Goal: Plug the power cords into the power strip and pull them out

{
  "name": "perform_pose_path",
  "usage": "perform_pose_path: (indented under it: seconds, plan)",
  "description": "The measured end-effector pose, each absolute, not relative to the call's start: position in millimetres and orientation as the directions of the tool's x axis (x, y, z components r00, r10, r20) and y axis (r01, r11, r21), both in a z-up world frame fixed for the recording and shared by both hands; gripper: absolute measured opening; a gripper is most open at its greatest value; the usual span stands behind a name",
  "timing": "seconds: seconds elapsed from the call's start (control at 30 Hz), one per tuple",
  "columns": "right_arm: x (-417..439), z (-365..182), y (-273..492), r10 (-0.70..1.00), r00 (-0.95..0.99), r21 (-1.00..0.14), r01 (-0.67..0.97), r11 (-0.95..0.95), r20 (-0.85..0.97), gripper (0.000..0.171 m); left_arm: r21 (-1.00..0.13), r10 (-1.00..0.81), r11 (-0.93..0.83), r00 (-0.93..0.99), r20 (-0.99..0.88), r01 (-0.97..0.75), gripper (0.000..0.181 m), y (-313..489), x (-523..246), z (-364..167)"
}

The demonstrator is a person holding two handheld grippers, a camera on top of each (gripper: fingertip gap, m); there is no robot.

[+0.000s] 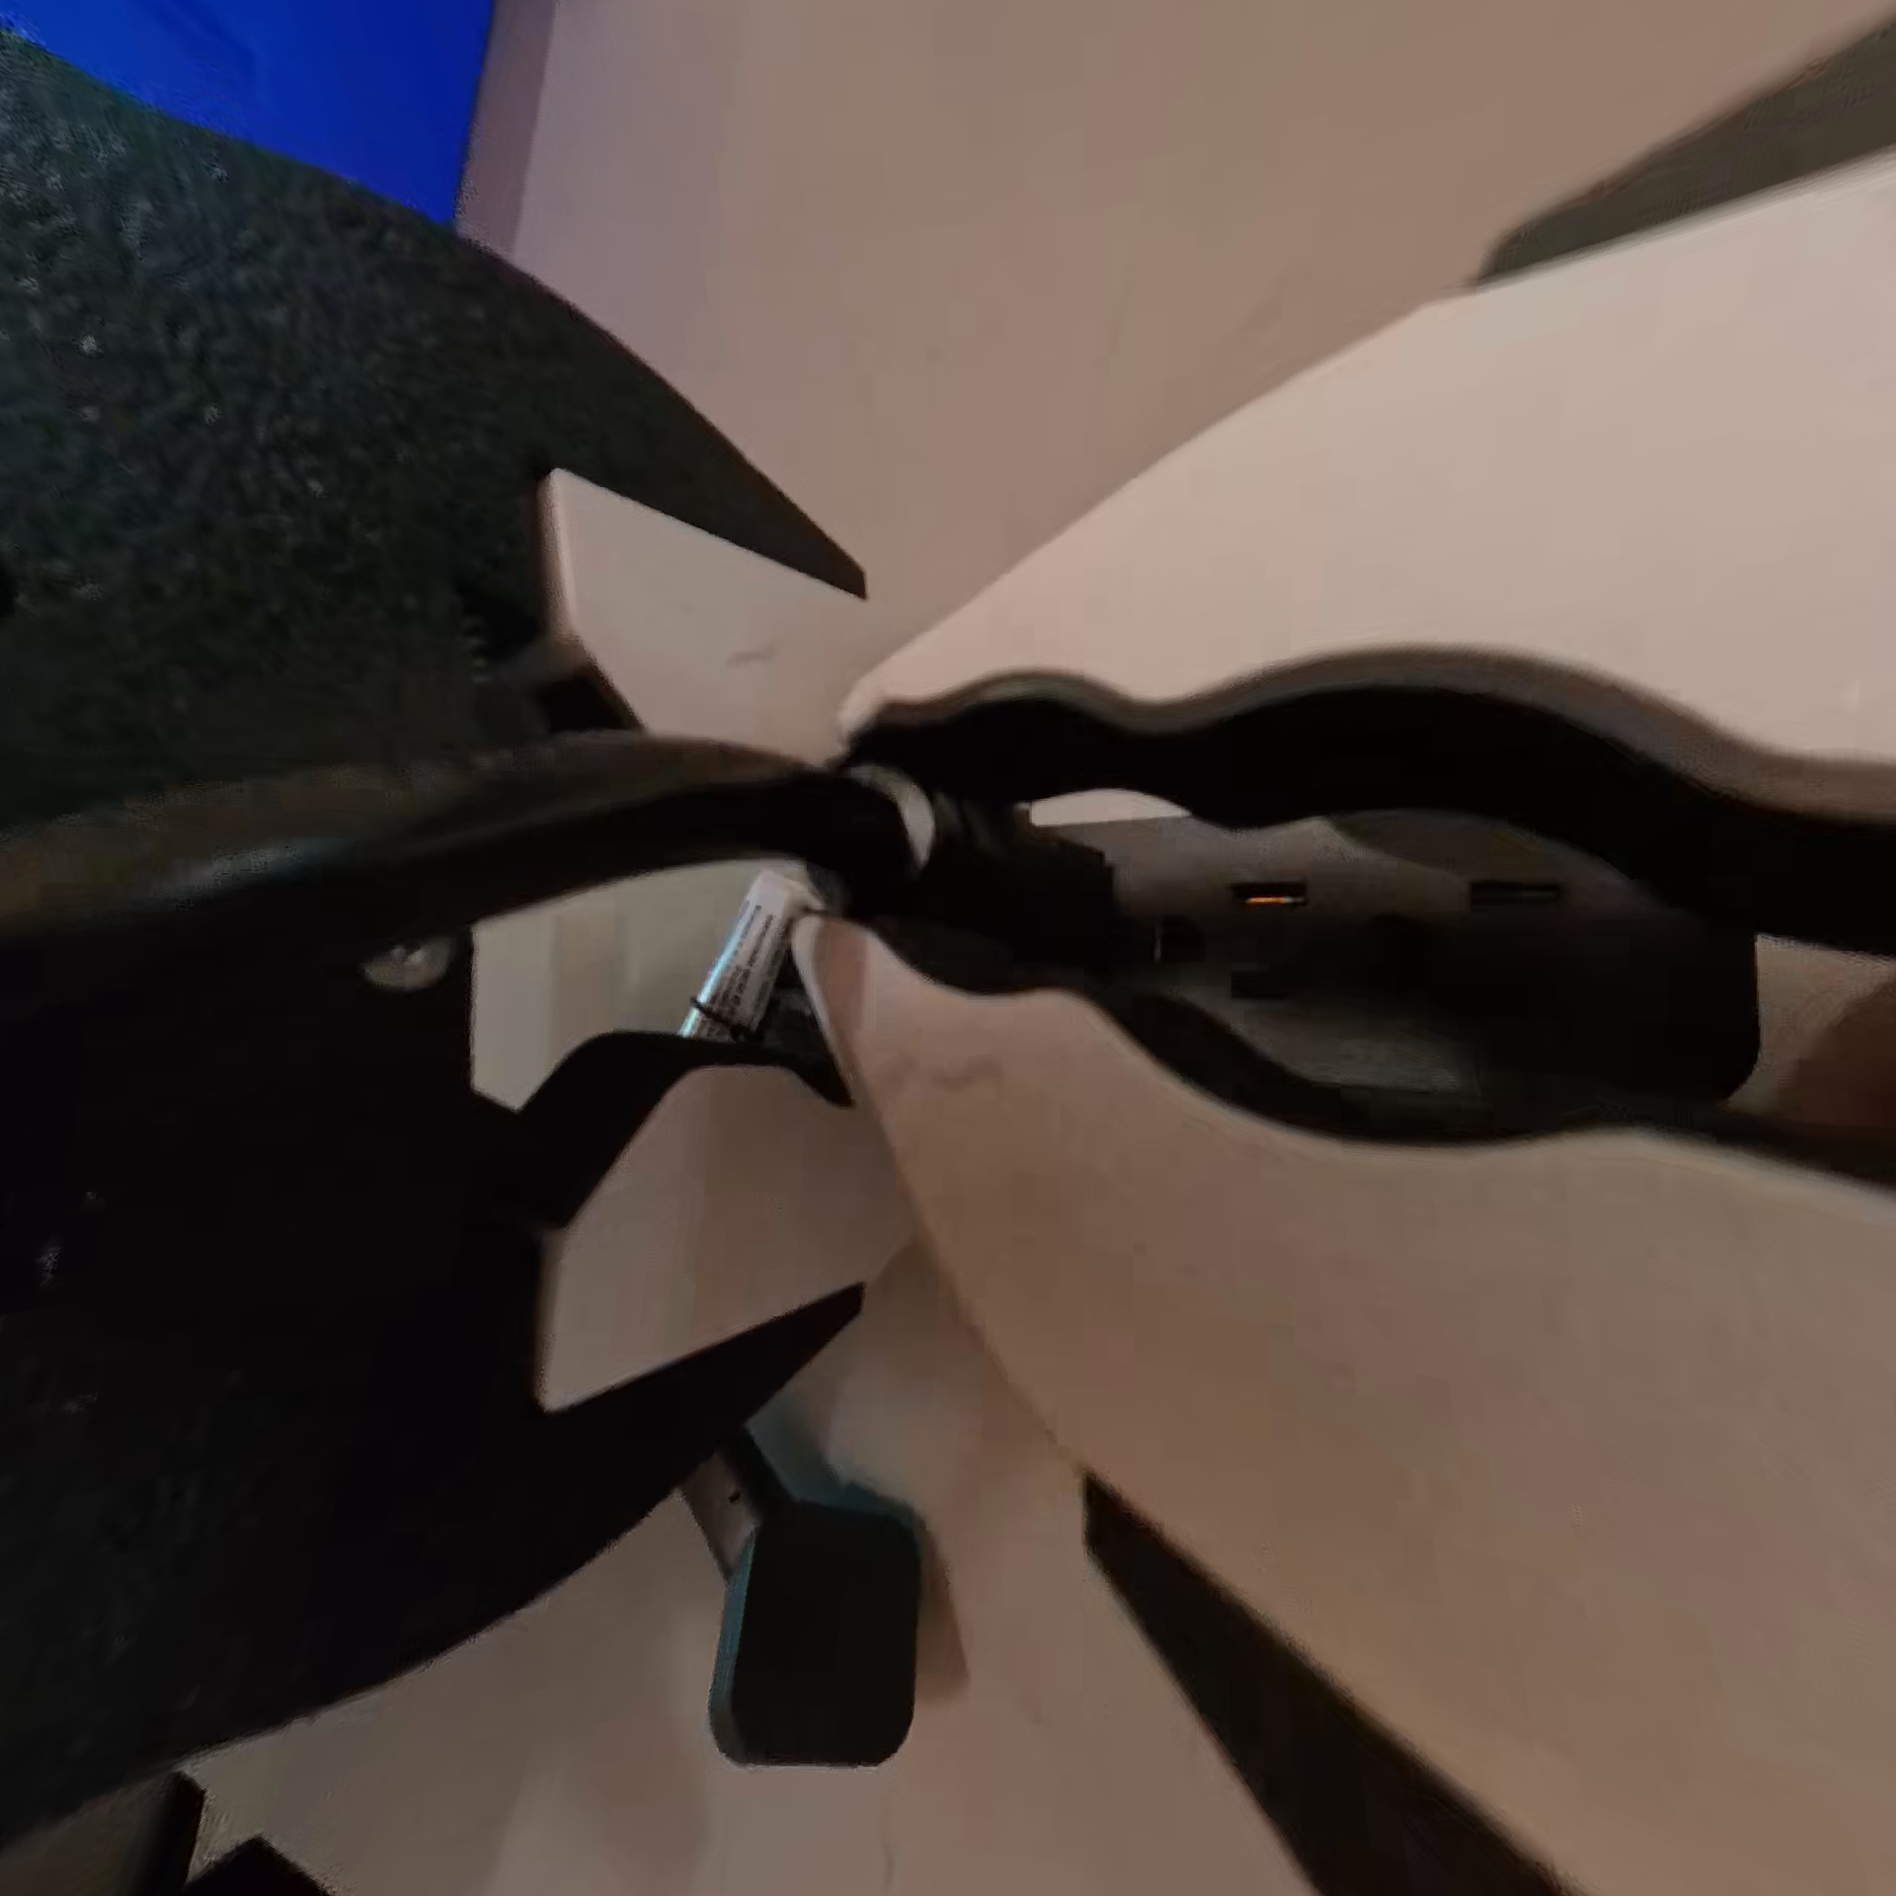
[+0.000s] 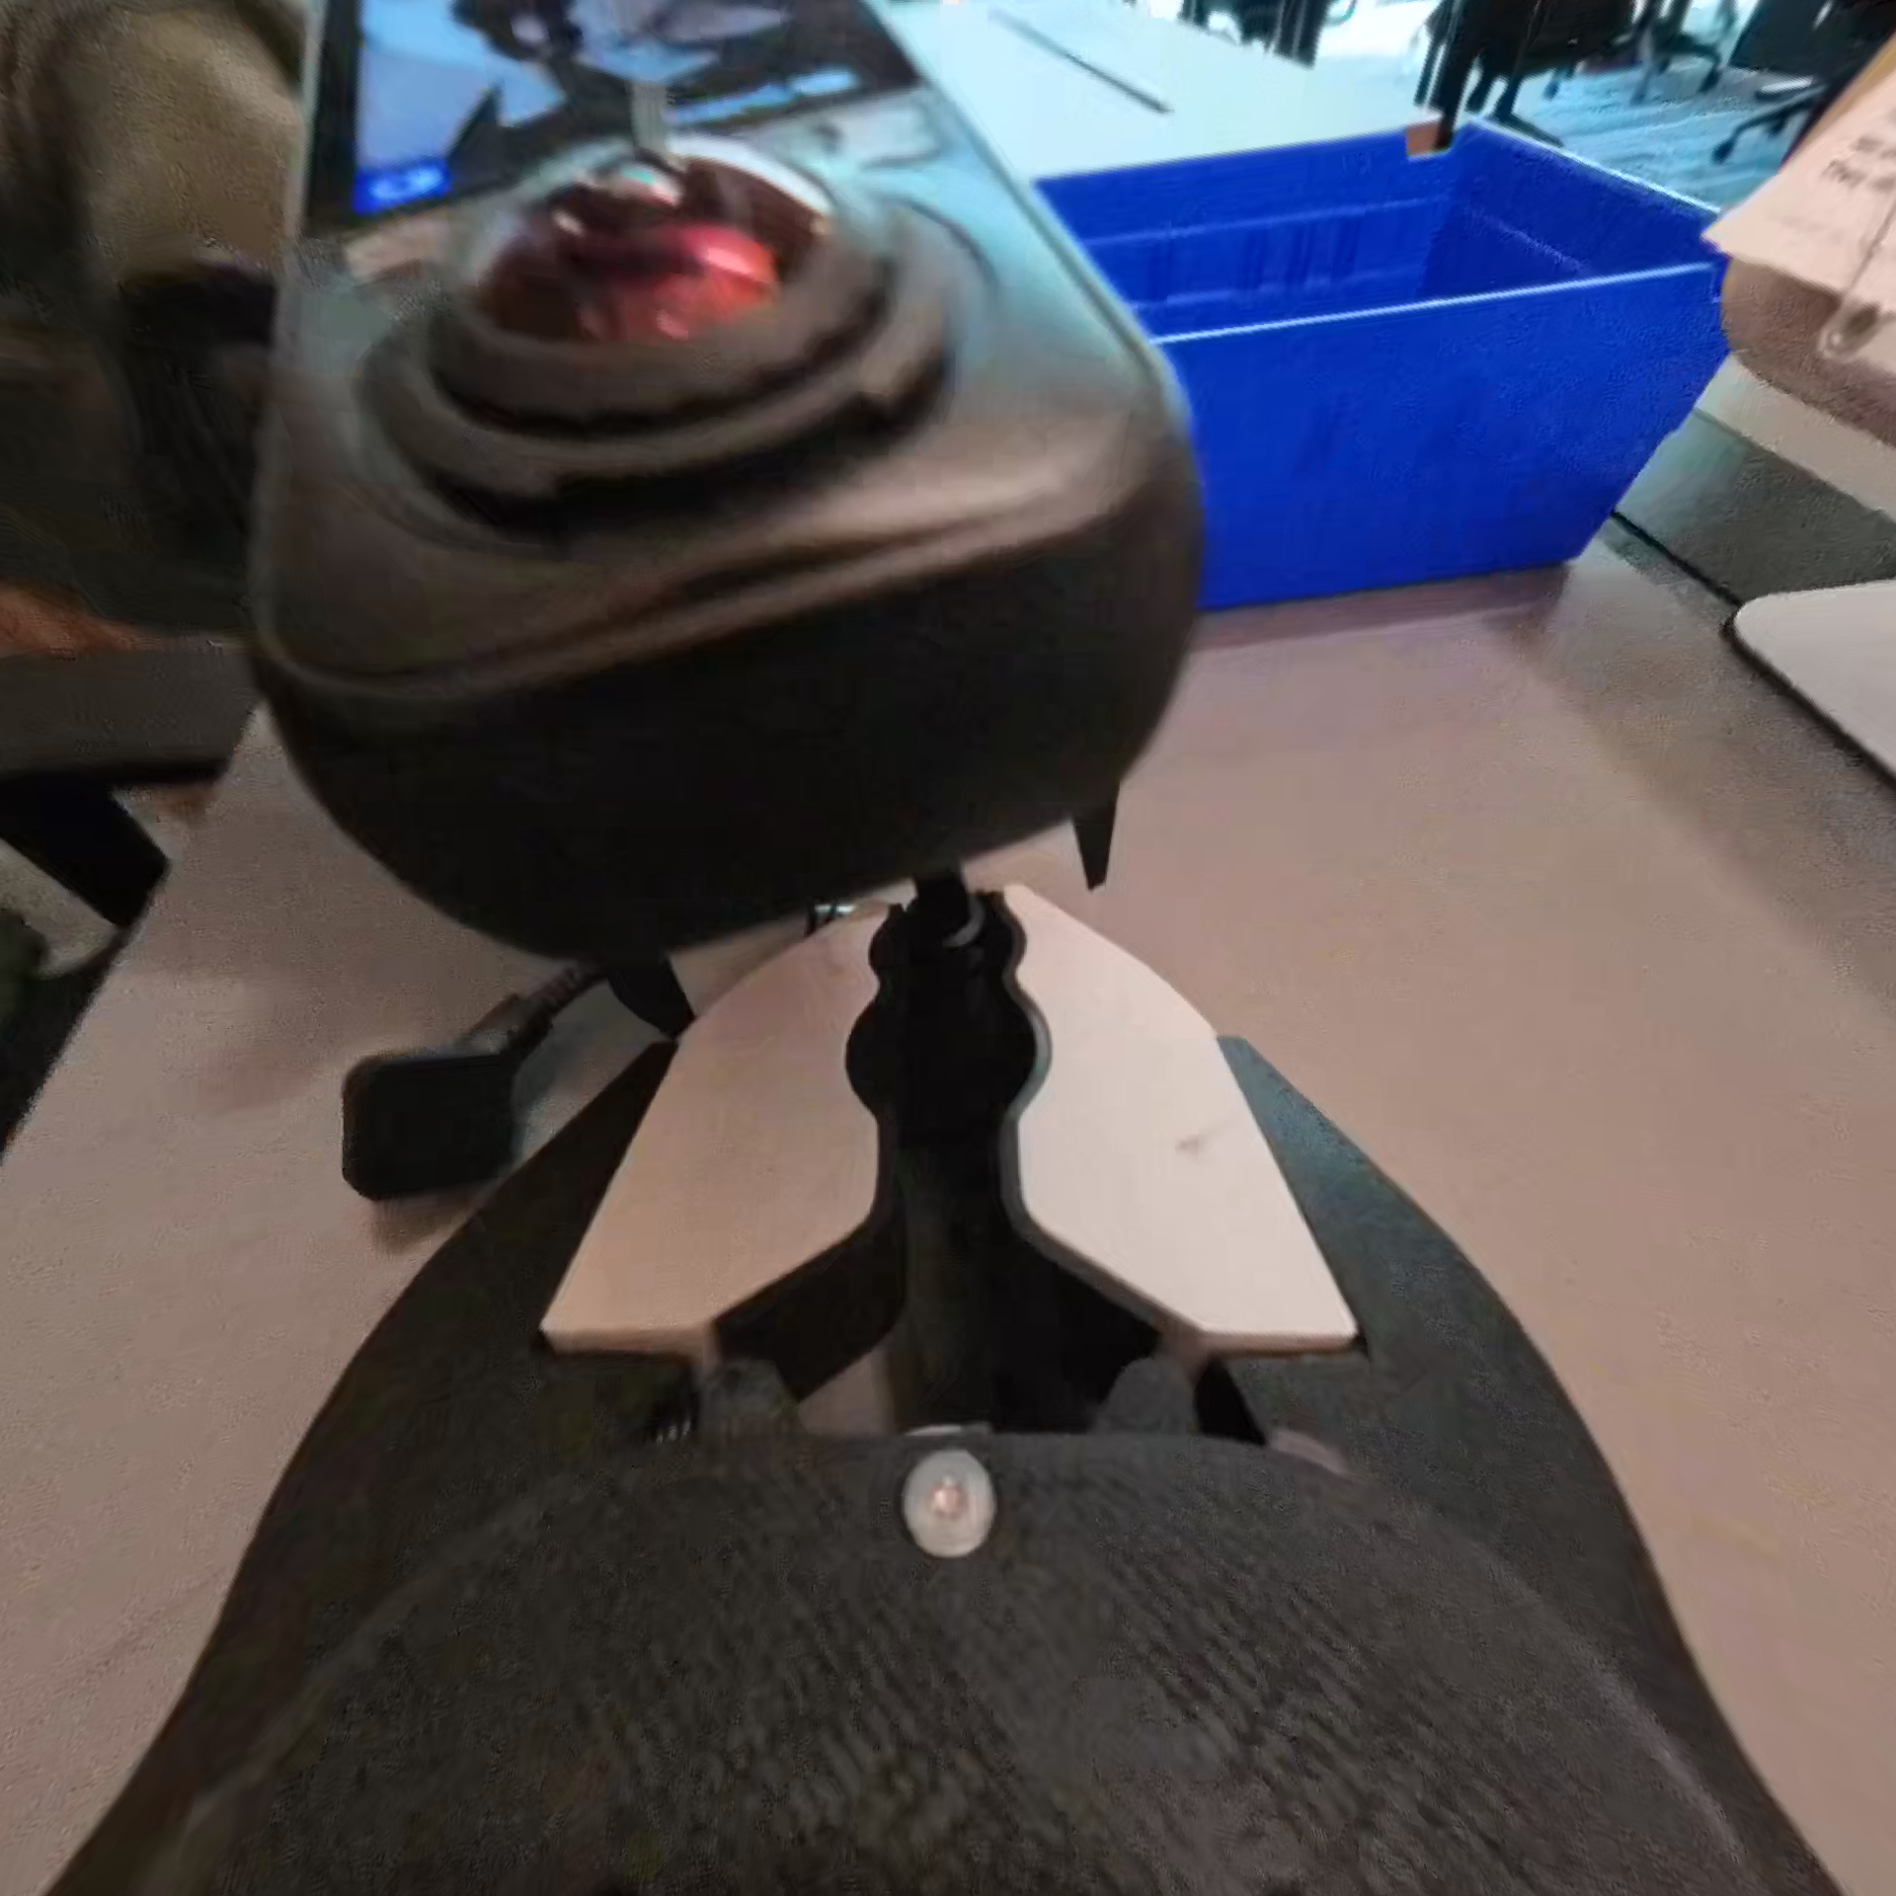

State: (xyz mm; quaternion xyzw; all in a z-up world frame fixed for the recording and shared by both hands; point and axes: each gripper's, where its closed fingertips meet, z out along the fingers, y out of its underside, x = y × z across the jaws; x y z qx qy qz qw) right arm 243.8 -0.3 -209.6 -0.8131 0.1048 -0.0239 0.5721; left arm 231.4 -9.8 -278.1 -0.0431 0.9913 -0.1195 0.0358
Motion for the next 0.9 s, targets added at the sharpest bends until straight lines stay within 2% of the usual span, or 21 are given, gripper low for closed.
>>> perform_pose_path:
  seconds: [0.03, 0.13, 0.2, 0.23, 0.3, 0.33, 0.43, 0.53, 0.6, 0.7, 0.77, 0.9]
  plan:
    - [244, -209, 0, -0.193, 0.976, -0.942, -0.160, -0.294, -0.105, 0.013, -0.242, -0.095, 0.967, -0.994, -0.057, -0.079, 0.038, -10, 232, -278]
    - [242, -208, 1, -0.204, 0.976, -0.933, -0.138, -0.333, -0.072, 0.012, -0.249, -0.085, 0.966, -0.994, -0.063, -0.066, 0.040, -9, 232, -278]
    - [230, -208, 3, -0.118, 0.979, -0.885, 0.093, -0.456, 0.164, 0.013, -0.258, -0.036, 0.966, -0.998, -0.057, -0.020, 0.040, -9, 228, -278]
    - [229, -208, 3, -0.103, 0.978, -0.873, 0.110, -0.475, 0.179, 0.013, -0.256, -0.023, 0.967, -0.997, -0.070, -0.004, 0.040, -9, 228, -278]
    - [237, -207, 2, -0.154, 0.988, -0.933, -0.060, -0.356, -0.005, 0.013, -0.259, -0.063, 0.965, -0.997, -0.047, -0.049, 0.041, -10, 229, -277]
    - [237, -207, 1, -0.158, 0.987, -0.937, -0.066, -0.344, -0.012, 0.013, -0.249, -0.061, 0.967, -0.997, -0.053, -0.046, 0.041, -10, 229, -278]
    - [238, -209, -4, -0.179, 0.976, -0.913, 0.040, -0.406, 0.123, 0.014, -0.260, -0.076, 0.964, -0.996, -0.052, -0.060, 0.040, -12, 230, -278]
    - [235, -208, -10, -0.164, 0.977, -0.916, 0.061, -0.397, 0.136, 0.016, -0.276, -0.066, 0.960, -0.996, -0.065, -0.045, 0.041, -15, 229, -280]
    - [239, -202, -17, -0.198, 0.962, -0.918, 0.100, -0.384, 0.188, 0.024, -0.265, -0.061, 0.963, -0.996, -0.062, -0.042, 0.040, -15, 229, -280]
    - [236, -203, -16, -0.182, 0.973, -0.927, 0.064, -0.369, 0.140, 0.019, -0.241, -0.047, 0.970, -0.997, -0.063, -0.031, 0.040, -15, 229, -280]
    - [239, -206, -18, -0.202, 0.967, -0.919, 0.066, -0.388, 0.155, 0.026, -0.237, -0.046, 0.971, -0.997, -0.065, -0.030, 0.040, -15, 229, -280]
    - [235, -213, -21, -0.182, 0.974, -0.916, 0.052, -0.397, 0.135, 0.019, -0.253, -0.057, 0.967, -0.996, -0.065, -0.039, 0.040, -15, 229, -280]
